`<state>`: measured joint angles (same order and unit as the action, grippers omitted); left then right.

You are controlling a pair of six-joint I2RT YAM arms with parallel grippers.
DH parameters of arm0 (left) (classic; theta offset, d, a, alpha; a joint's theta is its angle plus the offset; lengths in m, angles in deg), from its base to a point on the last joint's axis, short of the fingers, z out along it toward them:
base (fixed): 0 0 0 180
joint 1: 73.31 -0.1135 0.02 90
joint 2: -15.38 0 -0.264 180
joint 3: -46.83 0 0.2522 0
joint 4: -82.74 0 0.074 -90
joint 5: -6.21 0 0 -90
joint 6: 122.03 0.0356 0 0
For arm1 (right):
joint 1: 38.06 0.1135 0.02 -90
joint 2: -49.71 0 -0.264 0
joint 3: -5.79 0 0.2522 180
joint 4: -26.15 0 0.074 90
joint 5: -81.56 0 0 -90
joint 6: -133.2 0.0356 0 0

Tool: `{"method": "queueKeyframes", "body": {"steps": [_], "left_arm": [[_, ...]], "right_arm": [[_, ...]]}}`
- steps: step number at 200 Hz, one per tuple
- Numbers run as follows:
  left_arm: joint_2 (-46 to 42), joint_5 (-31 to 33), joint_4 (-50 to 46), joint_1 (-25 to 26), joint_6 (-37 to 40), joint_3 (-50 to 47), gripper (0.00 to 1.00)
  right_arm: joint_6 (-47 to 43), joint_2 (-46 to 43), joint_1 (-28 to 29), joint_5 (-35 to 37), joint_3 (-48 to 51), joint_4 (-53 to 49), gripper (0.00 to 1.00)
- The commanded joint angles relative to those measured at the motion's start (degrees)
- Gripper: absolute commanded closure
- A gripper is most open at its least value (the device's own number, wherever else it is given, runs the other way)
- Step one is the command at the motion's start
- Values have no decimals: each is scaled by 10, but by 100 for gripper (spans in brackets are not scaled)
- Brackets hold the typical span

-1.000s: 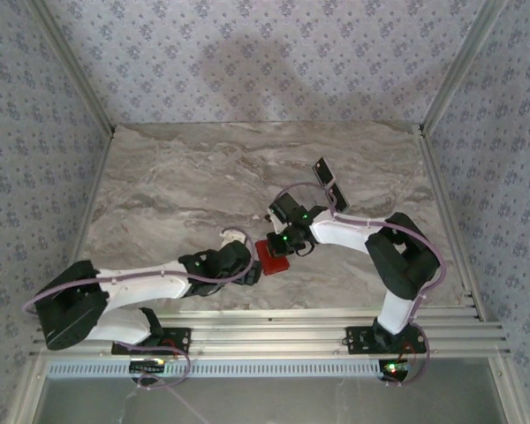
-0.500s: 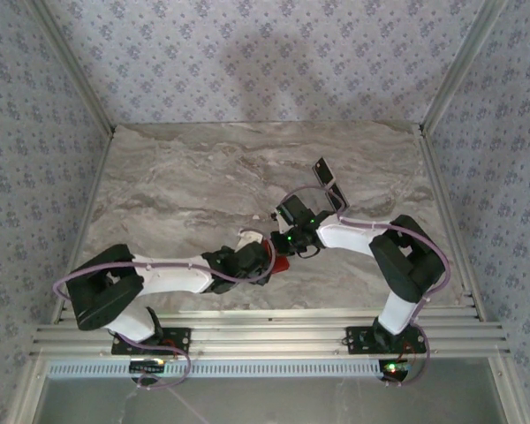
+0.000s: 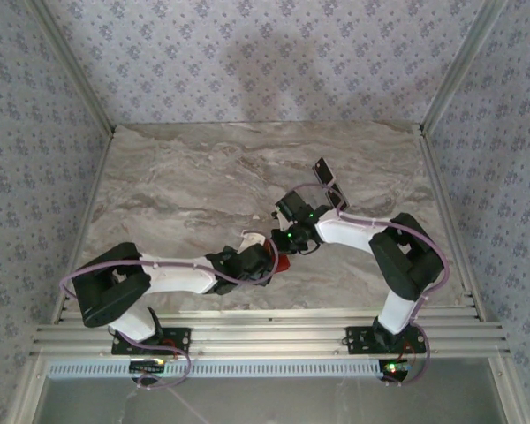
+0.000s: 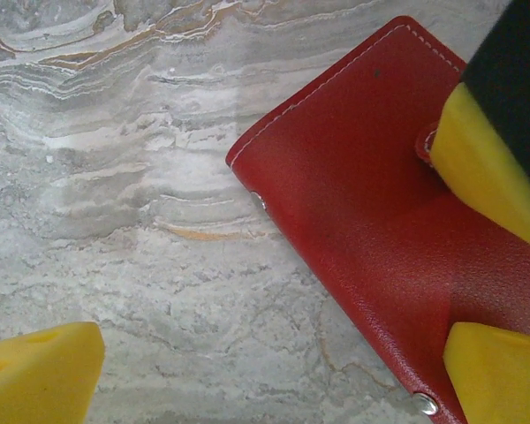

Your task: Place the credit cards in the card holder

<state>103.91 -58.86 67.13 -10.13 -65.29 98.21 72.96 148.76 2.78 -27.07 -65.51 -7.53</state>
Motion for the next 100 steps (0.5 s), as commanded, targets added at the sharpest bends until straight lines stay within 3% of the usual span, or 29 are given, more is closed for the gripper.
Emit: {"method": "queueKeyframes", "body": {"steps": [1, 54, 100], "left_arm": [[2, 7, -13, 2, 18, -26, 0], [-23, 3, 10, -2, 11, -57, 0], [-50, 0, 32, -9, 12, -83, 0]], "right_arm": [[-17, 3, -2, 7, -35, -71, 84], [-27, -27, -4, 19, -72, -103, 71], [-45, -14, 10, 91, -89, -150, 63]]}}
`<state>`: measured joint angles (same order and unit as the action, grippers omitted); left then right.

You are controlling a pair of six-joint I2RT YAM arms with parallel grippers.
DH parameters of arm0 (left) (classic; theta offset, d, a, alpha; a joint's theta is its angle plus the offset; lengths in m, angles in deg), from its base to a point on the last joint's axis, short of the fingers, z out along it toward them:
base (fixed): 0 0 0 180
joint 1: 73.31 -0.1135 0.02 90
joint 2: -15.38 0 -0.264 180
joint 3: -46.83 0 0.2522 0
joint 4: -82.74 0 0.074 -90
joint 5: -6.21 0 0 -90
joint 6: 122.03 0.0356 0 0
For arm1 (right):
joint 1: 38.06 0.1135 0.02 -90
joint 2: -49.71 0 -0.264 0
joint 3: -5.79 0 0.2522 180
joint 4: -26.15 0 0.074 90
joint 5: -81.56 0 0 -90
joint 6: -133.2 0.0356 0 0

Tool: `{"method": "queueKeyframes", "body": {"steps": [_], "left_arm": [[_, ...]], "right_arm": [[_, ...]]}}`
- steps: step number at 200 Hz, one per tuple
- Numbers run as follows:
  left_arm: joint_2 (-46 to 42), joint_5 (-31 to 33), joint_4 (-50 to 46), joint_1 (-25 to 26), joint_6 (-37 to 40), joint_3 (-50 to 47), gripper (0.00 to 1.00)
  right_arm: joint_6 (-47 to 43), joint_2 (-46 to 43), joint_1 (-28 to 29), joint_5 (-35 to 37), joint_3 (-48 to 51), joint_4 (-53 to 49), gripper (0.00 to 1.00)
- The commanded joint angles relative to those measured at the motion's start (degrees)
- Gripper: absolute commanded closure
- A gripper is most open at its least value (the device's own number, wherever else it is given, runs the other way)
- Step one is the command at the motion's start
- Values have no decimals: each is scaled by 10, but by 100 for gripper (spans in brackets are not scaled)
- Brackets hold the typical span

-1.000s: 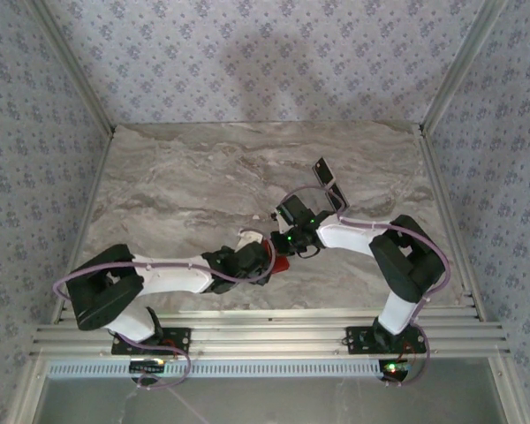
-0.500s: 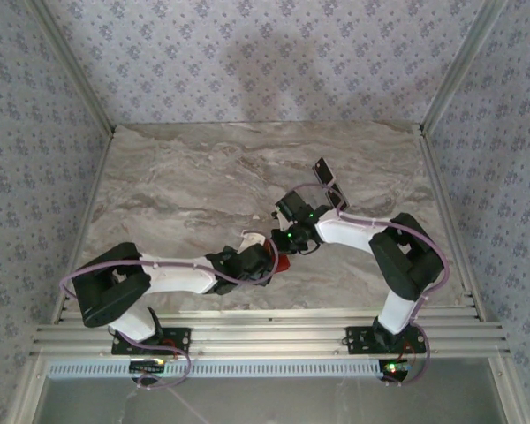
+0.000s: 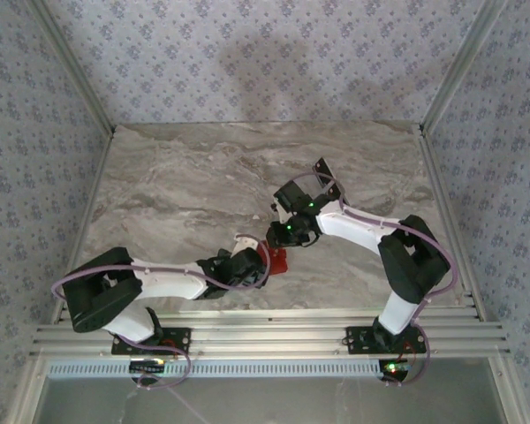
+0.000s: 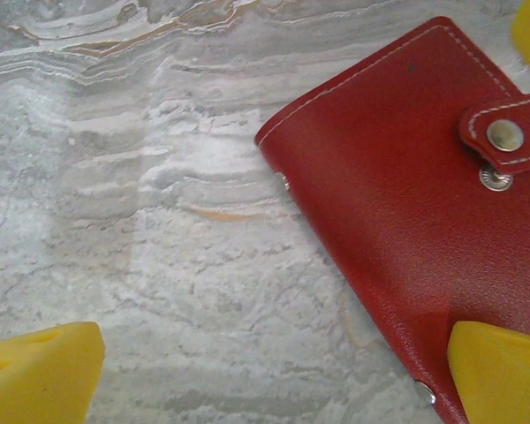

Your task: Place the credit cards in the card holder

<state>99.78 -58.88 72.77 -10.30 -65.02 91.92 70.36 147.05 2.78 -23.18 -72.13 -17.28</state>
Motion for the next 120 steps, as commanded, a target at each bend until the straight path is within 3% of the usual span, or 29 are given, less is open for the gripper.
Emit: {"method": "queueKeyframes", "body": {"steps": [1, 62, 120], "left_arm": [[-9, 0, -25, -7, 9, -21, 0], [-7, -1, -16, -10, 10, -22, 0], [-9, -2, -7, -11, 8, -28, 0]], "right_arm": [[-19, 3, 11, 53, -23, -56, 63], [-31, 52, 65, 131, -73, -98, 55], [-31, 97, 89, 193, -102, -127, 54]]}}
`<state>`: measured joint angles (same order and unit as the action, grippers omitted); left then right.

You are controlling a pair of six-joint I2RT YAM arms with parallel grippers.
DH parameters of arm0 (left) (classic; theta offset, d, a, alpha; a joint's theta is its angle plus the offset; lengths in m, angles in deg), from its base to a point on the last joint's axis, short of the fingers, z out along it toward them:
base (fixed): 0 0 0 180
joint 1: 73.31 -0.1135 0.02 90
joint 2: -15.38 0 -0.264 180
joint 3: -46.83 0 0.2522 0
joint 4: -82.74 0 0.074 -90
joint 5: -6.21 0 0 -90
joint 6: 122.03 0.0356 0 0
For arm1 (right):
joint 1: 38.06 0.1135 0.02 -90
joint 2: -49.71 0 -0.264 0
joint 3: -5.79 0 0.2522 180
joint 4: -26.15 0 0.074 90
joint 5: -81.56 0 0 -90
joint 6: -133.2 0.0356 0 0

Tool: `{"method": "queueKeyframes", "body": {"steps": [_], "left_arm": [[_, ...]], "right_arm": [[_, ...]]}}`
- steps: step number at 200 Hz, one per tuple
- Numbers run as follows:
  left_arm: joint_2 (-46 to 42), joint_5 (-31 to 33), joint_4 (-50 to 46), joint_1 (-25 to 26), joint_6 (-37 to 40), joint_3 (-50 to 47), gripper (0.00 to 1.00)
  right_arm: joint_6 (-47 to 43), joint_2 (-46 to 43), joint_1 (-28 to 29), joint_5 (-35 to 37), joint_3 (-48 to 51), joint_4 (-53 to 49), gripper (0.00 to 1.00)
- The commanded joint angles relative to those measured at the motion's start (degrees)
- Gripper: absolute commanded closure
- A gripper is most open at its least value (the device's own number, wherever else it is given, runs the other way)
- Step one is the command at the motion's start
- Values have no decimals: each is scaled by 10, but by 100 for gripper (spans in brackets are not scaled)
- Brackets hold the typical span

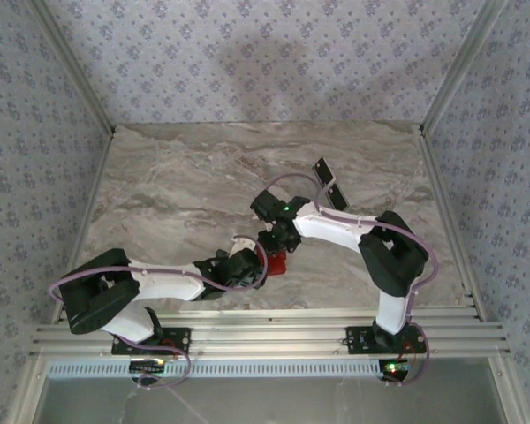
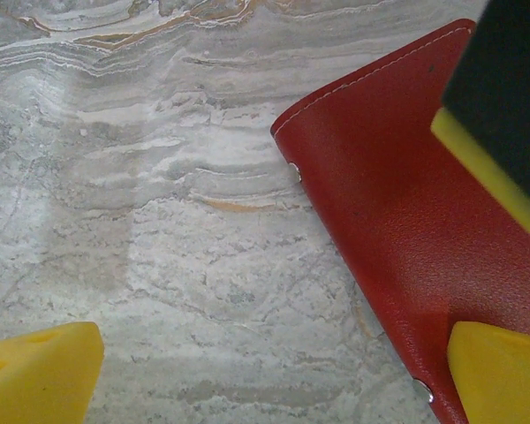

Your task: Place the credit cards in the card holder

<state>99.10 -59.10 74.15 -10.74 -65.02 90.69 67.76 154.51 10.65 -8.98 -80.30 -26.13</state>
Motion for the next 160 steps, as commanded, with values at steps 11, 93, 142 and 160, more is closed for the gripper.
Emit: {"method": "queueKeyframes", "body": {"steps": [11, 93, 142, 160], "left_arm": [[-3, -1, -20, -6, 8, -17, 0], [0, 1, -15, -6, 4, -19, 0], [3, 1, -16, -6, 2, -18, 0], [3, 1, -16, -6, 2, -17, 0]], "right_arm": [[-5, 27, 16, 63, -22, -42, 55], [-6, 17, 31, 85, -24, -58, 77], [-6, -5, 37, 112, -19, -69, 62], [-6, -13, 42, 120, -18, -74, 60]]}}
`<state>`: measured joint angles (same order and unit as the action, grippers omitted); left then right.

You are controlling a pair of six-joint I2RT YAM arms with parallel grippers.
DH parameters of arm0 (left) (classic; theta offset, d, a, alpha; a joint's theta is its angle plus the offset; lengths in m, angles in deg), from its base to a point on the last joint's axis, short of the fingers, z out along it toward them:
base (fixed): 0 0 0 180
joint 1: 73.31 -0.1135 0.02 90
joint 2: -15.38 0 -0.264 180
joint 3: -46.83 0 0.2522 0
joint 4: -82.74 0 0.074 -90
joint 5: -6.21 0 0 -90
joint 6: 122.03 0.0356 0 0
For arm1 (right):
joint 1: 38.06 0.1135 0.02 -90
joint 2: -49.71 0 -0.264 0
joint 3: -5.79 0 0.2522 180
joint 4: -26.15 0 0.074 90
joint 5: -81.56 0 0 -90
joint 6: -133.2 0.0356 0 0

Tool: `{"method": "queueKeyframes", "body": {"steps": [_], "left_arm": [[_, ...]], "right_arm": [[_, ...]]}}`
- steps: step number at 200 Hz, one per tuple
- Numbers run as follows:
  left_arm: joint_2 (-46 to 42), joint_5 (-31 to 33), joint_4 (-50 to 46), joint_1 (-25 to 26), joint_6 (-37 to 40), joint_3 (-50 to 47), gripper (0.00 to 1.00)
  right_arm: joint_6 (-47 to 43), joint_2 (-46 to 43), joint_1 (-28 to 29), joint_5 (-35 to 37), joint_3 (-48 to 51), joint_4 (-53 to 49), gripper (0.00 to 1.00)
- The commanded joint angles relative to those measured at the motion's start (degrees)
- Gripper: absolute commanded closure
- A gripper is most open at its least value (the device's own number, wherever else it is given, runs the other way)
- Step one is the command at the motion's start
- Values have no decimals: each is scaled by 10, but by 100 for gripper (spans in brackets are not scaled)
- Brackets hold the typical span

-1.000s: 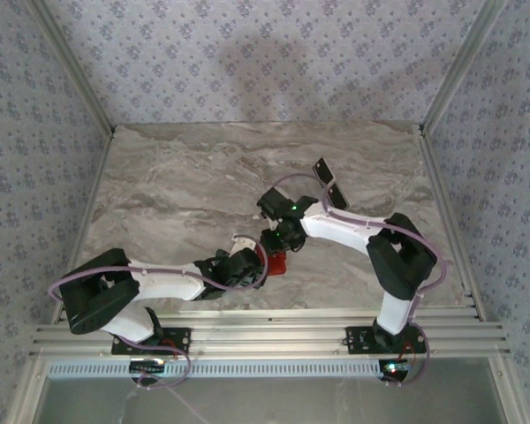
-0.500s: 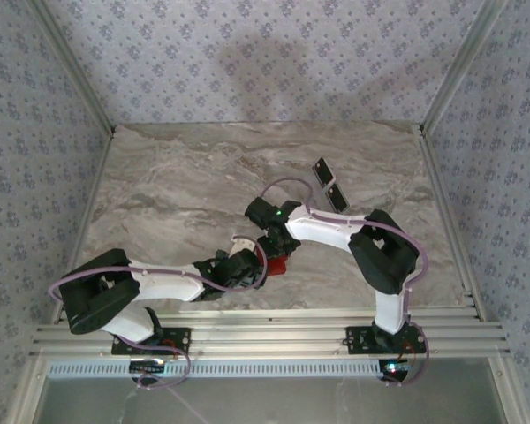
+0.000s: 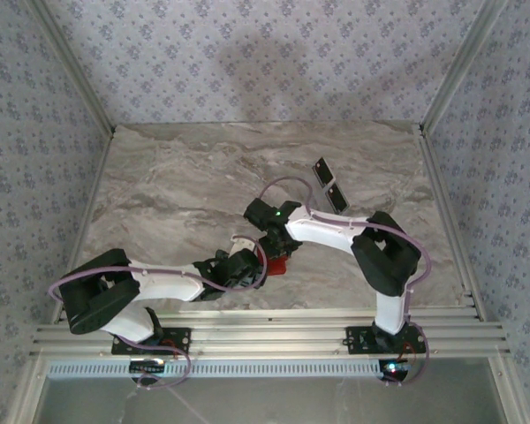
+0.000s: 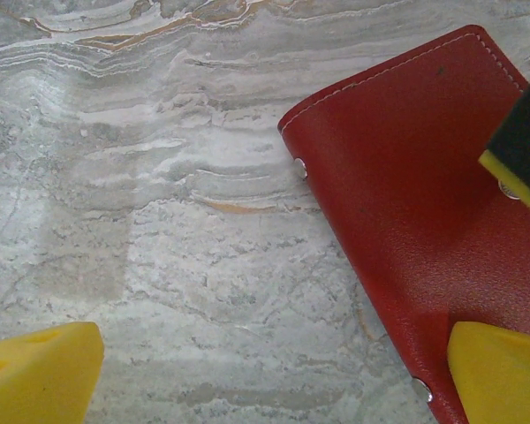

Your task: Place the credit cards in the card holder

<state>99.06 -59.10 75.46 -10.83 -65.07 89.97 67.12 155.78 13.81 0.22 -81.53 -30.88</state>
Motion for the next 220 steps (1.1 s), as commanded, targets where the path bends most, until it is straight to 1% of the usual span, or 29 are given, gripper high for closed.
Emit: {"method": "queueKeyframes", "body": {"steps": [1, 47, 151, 189, 220], "left_arm": [[4, 1, -29, -5, 3, -10, 0], [6, 1, -30, -5, 1, -9, 0], [6, 1, -31, -5, 0, -8, 0], [9, 1, -31, -5, -1, -7, 0], [10, 1, -30, -5, -1, -7, 0]], "right_arm": [[0, -26, 11, 29, -6, -26, 60], [0, -25, 22, 36, -4, -31, 61], [-1, 7, 27, 14, -11, -22, 62], [-3, 13, 27, 14, -11, -22, 67], [-4, 10, 26, 14, -11, -22, 75]]}}
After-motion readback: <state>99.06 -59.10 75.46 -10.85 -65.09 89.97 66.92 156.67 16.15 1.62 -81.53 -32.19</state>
